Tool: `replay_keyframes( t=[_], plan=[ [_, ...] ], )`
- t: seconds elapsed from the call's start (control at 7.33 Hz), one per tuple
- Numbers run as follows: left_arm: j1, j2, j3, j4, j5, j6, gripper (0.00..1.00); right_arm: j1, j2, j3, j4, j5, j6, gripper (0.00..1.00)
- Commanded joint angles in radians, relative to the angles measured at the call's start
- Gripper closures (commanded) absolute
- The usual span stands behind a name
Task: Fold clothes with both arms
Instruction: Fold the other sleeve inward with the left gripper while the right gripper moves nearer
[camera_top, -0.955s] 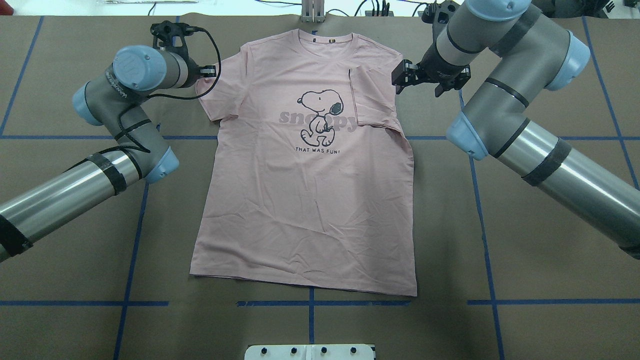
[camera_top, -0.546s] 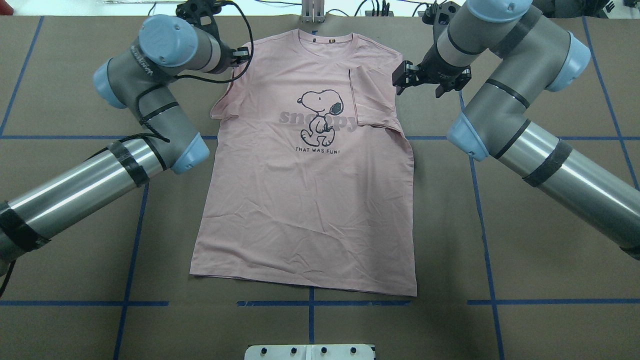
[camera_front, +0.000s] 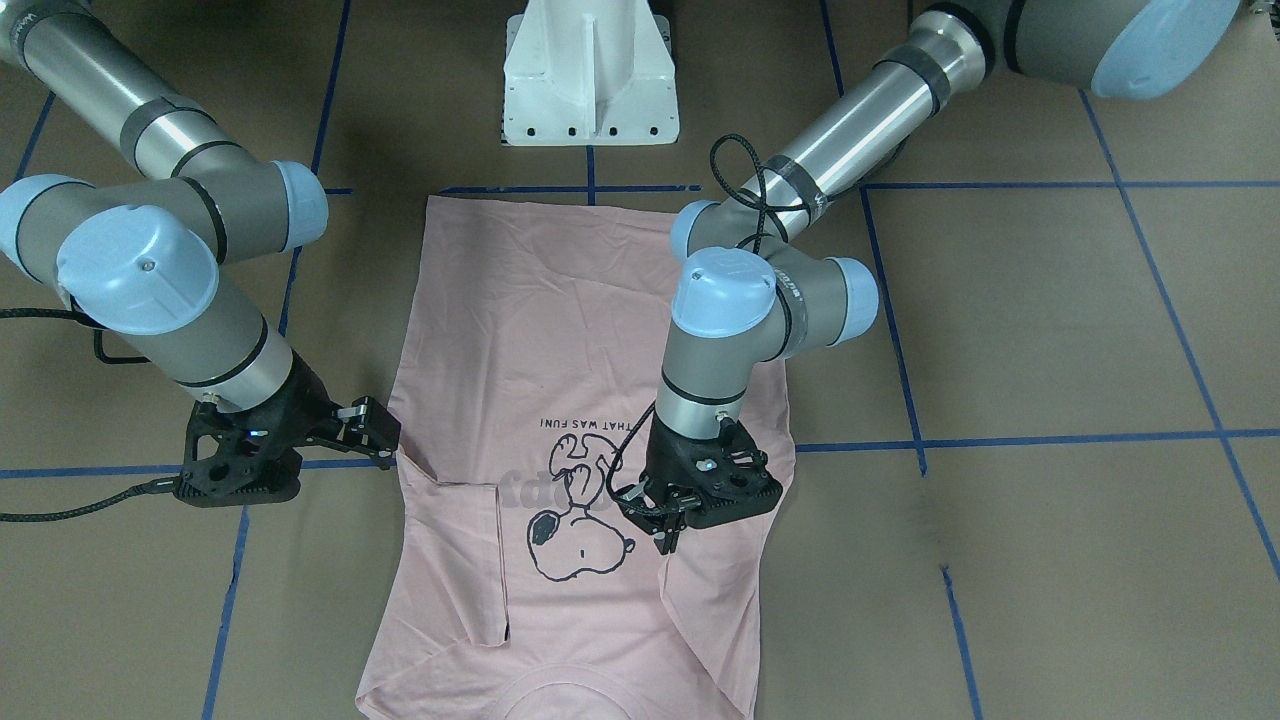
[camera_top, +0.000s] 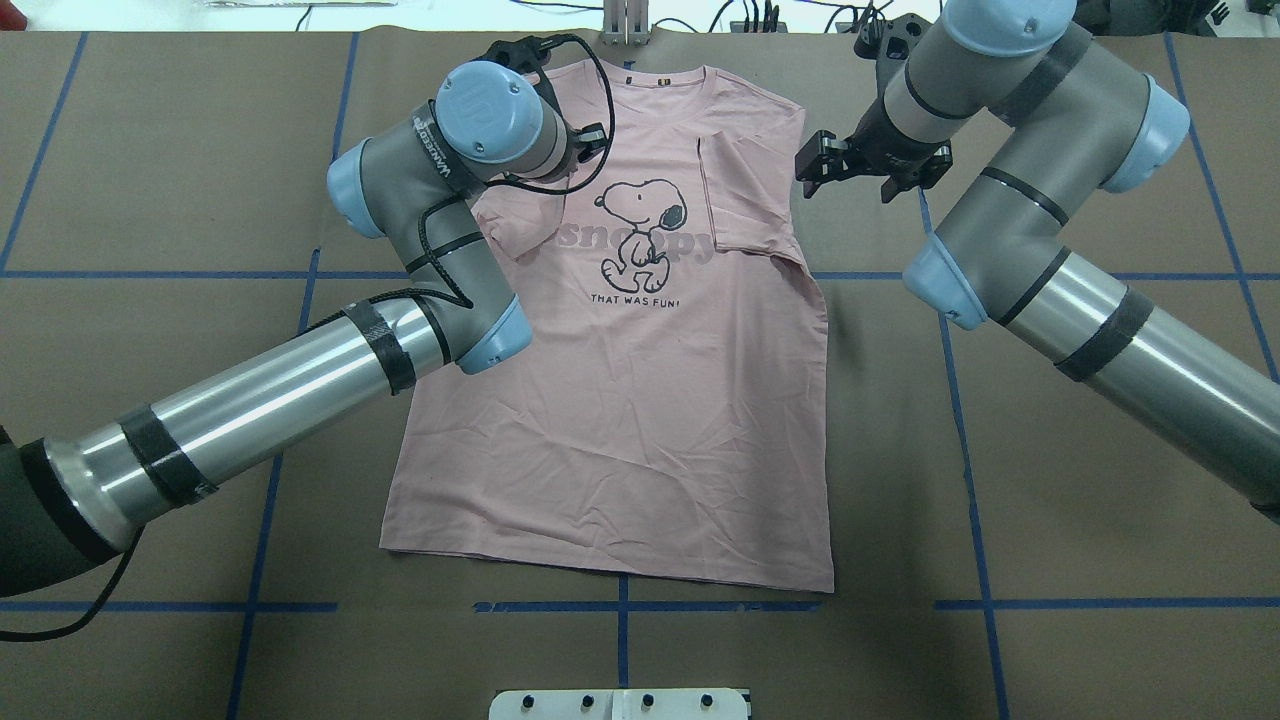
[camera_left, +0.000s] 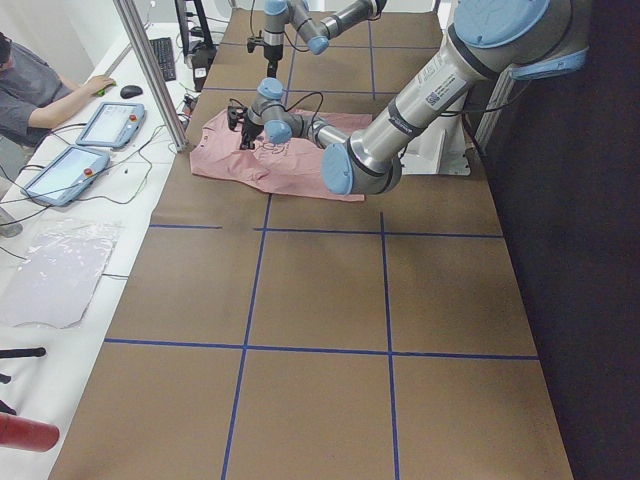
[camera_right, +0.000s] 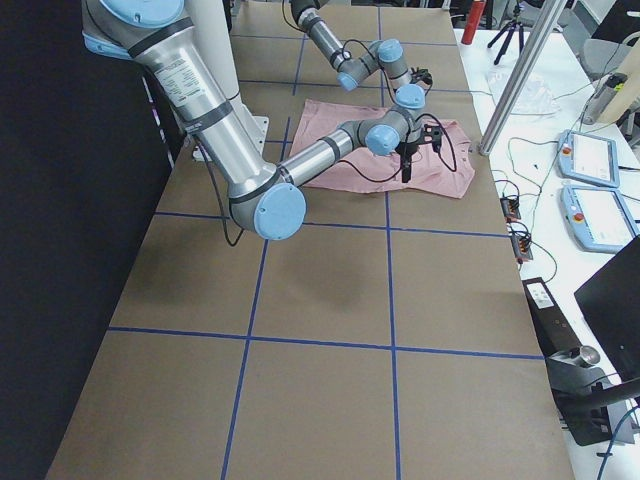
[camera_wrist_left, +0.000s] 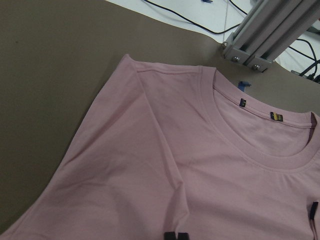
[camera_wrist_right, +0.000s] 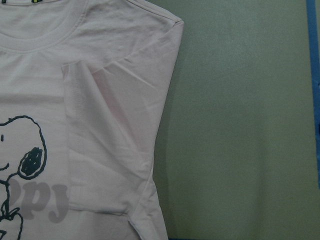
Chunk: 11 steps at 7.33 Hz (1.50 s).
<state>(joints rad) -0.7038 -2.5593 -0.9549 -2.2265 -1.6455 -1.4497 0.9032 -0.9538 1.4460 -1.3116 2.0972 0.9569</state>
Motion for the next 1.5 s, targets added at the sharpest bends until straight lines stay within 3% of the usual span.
replay_keyframes(
  t=[0.0, 0.27, 0.55, 0.82, 0.96, 1.09, 1.36],
  plan=[
    [0.004, 0.002, 0.001, -0.06, 0.004, 0.0, 0.01, -0.007, 0.001, -0.002, 0.0, -0.016, -0.004, 0.0],
    [0.001, 0.023, -0.103, -0.058, -0.02, 0.0, 0.0, -0.009, 0.004, 0.002, -0.001, -0.016, -0.001, 0.0],
    [0.003, 0.135, -0.267, 0.002, -0.127, 0.012, 0.0, -0.023, -0.07, 0.127, -0.018, -0.014, 0.014, 0.0],
    [0.006, 0.258, -0.519, 0.205, -0.129, 0.095, 0.0, -0.093, -0.213, 0.317, -0.102, -0.022, 0.081, 0.0],
    [0.024, 0.322, -0.657, 0.364, -0.126, 0.177, 0.0, -0.151, -0.268, 0.382, -0.112, -0.041, 0.155, 0.0],
    [0.029, 0.406, -0.82, 0.449, -0.126, 0.231, 0.0, -0.237, -0.287, 0.419, -0.106, -0.101, 0.28, 0.0],
    [0.05, 0.519, -0.95, 0.458, -0.119, 0.22, 0.0, -0.442, -0.311, 0.489, -0.098, -0.326, 0.463, 0.0]
  ],
)
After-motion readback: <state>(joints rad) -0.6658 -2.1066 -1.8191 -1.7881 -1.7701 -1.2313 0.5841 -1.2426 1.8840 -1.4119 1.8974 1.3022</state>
